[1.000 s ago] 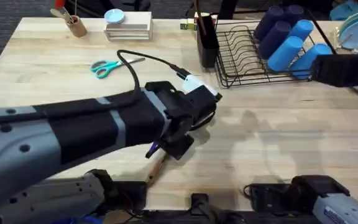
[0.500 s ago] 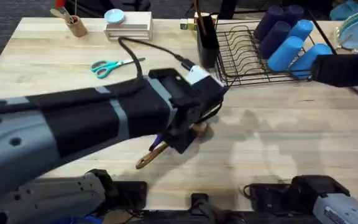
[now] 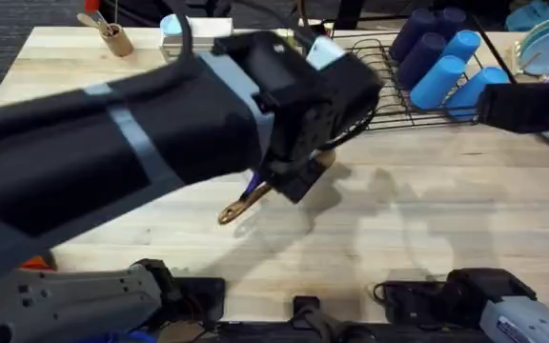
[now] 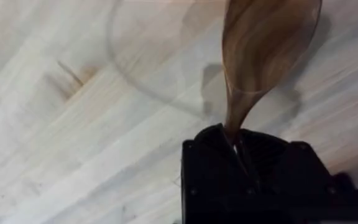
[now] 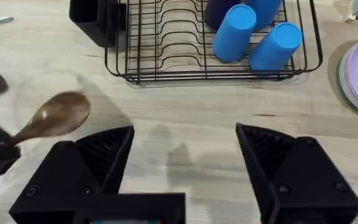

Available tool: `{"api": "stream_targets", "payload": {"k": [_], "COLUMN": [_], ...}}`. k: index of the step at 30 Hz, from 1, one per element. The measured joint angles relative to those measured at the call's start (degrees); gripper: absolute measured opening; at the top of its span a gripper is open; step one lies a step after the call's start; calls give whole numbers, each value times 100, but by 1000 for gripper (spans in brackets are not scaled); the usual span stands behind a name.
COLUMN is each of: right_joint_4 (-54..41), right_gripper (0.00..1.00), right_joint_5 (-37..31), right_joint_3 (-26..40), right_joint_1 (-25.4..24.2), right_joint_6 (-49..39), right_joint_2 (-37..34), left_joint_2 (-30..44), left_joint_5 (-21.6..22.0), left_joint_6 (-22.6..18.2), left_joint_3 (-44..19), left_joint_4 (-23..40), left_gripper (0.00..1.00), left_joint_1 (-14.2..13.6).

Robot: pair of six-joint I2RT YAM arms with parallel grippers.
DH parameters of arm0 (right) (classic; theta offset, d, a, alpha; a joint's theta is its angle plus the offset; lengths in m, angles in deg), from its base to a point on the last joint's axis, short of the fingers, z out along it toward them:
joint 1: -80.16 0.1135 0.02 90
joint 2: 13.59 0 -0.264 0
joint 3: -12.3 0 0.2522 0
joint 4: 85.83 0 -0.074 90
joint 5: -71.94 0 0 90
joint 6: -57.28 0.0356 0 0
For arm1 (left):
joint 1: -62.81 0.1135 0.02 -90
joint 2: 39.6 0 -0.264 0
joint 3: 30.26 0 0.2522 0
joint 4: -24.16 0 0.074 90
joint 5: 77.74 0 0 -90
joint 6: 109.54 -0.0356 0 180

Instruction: Pick up the spoon on the table one by one and put them onto the rack

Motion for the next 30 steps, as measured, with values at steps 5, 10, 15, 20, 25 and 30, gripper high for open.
{"api": "stream_targets", "payload": {"k": [5,10,15,20,25,30], "right_joint_4": [0,26,26,26,26,26], "right_gripper": [995,995,995,995,995,995], "right_joint_5": [0,0,0,0,0,0], "right_joint_3": [0,0,0,0,0,0], "right_joint_1": [0,0,0,0,0,0], "right_joint_6": [0,-2,-111,-175,-192,-201], "right_joint_2": [0,-1,0,-1,0,0], "left_joint_2": [0,2,4,4,4,4], "left_joint_5": [77,80,91,135,171,189], "left_joint_6": [-126,-262,-432,-679,-760,-799], "left_joint_3": [-335,-390,-390,-390,-390,-390], "left_joint_4": [-591,-1475,-2240,-3042,-4009,-4943], "left_gripper": [43,43,43,43,43,45], "left_joint_1": [27,259,649,940,1139,1332]}}
